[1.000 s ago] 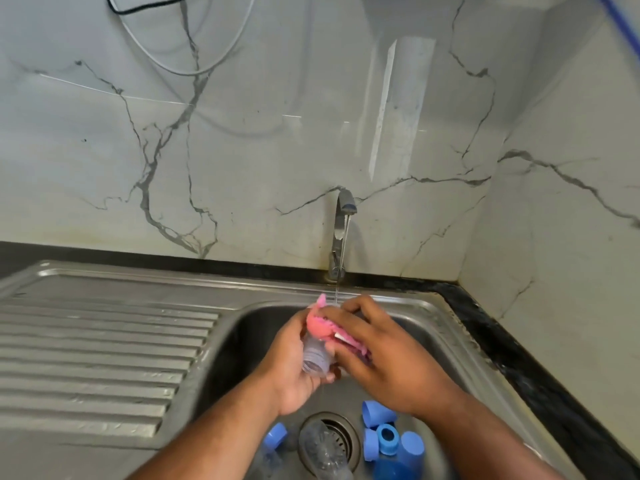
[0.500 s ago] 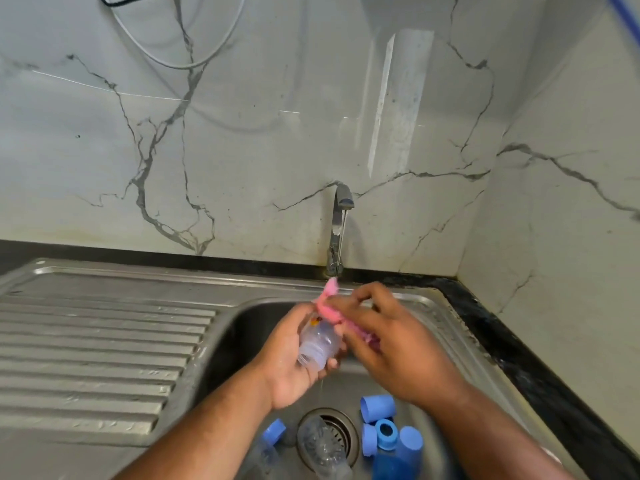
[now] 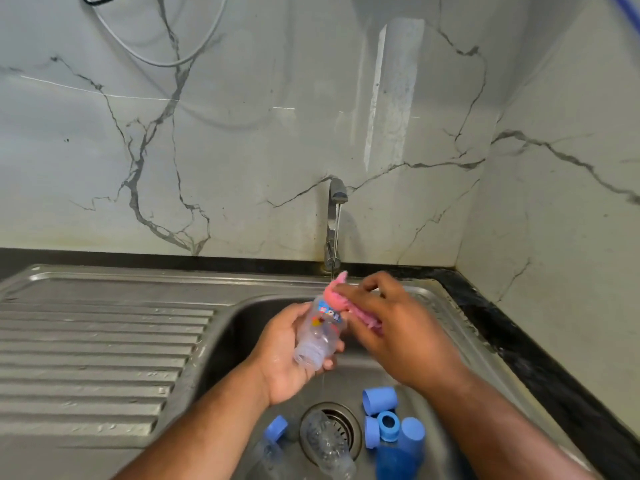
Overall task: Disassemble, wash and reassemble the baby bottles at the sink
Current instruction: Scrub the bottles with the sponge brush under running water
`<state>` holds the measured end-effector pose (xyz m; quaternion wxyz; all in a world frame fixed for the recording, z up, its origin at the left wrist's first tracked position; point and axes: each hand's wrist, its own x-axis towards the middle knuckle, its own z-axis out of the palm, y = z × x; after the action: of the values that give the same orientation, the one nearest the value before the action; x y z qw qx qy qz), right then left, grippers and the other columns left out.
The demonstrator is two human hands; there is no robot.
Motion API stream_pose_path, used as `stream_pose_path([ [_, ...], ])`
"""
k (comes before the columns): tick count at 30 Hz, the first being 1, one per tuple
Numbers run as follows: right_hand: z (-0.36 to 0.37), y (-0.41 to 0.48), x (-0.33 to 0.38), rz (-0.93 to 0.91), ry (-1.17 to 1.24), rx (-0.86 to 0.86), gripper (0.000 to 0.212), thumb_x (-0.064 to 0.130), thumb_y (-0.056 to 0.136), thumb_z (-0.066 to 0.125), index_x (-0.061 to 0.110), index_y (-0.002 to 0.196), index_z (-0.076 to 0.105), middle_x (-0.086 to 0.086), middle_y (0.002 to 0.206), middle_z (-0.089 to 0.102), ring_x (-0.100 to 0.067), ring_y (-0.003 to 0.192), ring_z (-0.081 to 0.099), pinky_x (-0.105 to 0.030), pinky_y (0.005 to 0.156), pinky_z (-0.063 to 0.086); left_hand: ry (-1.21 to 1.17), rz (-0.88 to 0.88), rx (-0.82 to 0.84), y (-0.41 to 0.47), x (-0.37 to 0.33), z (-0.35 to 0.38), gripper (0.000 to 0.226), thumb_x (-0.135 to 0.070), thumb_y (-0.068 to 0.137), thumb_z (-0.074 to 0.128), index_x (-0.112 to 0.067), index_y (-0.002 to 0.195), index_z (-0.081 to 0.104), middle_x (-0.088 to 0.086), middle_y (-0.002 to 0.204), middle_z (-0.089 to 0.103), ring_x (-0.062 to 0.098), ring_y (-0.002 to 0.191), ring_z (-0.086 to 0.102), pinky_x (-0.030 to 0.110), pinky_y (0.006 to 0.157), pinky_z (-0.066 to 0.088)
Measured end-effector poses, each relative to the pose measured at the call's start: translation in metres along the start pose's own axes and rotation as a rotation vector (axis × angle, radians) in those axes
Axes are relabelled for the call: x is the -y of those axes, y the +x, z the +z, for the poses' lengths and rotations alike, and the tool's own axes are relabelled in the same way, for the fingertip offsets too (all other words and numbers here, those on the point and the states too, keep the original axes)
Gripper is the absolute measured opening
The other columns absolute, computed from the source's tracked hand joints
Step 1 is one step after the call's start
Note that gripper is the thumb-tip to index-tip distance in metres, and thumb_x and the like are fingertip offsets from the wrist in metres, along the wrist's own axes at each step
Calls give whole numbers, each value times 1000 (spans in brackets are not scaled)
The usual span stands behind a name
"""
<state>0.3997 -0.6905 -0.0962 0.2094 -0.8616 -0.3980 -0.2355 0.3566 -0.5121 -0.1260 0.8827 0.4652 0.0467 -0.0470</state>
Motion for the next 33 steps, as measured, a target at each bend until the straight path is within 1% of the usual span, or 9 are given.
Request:
stream_pose_path([
  [2, 2, -1, -1, -26, 23, 41, 45, 46, 98, 54, 51, 142, 44, 18, 121, 39, -5, 84, 57, -23, 67, 51, 18, 2, -14, 1, 2, -1, 40, -41, 98, 50, -7, 104, 71, 16, 89, 70, 22, 69, 62, 28, 50, 47],
  [5, 2, -5, 9, -213, 99, 226, 45, 52, 97, 50, 55, 142, 45, 20, 125, 41, -2, 93, 54, -17, 71, 48, 23, 24, 6, 0, 1, -4, 46, -45, 100, 49, -8, 104, 75, 18, 99, 71, 24, 81, 66, 34, 70, 49],
  [10, 5, 0, -7, 10, 48, 30, 48, 44, 99, 58, 52, 143, 43, 18, 122, 42, -6, 89, 58, -27, 70, 53, -82, -39, 12, 1, 0, -1, 42, -42, 100, 43, -7, 106, 66, 15, 85, 65, 21, 64, 58, 25, 45, 42],
  [14, 5, -3, 3, -212, 122, 219, 47, 46, 98, 60, 57, 141, 45, 18, 121, 43, -5, 92, 55, -24, 70, 51, -63, -19, -26, 2, 2, -4, 42, -35, 98, 40, -4, 106, 66, 19, 88, 67, 24, 69, 59, 32, 59, 43],
  [18, 6, 1, -11, 8, 60, 37, 48, 45, 98, 58, 55, 143, 44, 17, 119, 42, -6, 91, 56, -20, 70, 44, -15, -22, 4, 2, 2, -2, 45, -39, 104, 42, -4, 104, 71, 16, 87, 68, 21, 67, 61, 27, 51, 50],
  [23, 2, -4, 5, -236, 133, 209, 46, 47, 96, 62, 61, 137, 48, 21, 119, 44, -2, 92, 52, -20, 70, 49, -28, 3, 56, -1, 0, -4, 49, -43, 101, 45, -6, 106, 76, 20, 103, 70, 24, 83, 67, 32, 70, 49],
  [27, 4, 0, -5, 0, 41, 41, 48, 50, 98, 55, 56, 144, 42, 20, 120, 40, -2, 93, 53, -20, 72, 46, -67, -31, 27, 0, 1, -1, 47, -43, 102, 37, -5, 111, 64, 16, 86, 63, 20, 67, 57, 28, 51, 44],
  [31, 3, -4, 4, -220, 121, 231, 48, 47, 97, 61, 59, 140, 45, 23, 119, 42, 1, 91, 49, -16, 71, 43, -33, 4, 23, 2, 4, -5, 45, -36, 102, 37, -4, 111, 68, 21, 97, 66, 26, 80, 61, 33, 65, 47],
  [33, 4, -1, -3, -132, 125, 152, 46, 44, 96, 65, 54, 138, 50, 22, 116, 45, 1, 91, 51, -19, 72, 43, -4, 6, 39, 2, 2, -6, 46, -39, 102, 42, -3, 112, 69, 21, 97, 67, 25, 78, 61, 33, 64, 51],
])
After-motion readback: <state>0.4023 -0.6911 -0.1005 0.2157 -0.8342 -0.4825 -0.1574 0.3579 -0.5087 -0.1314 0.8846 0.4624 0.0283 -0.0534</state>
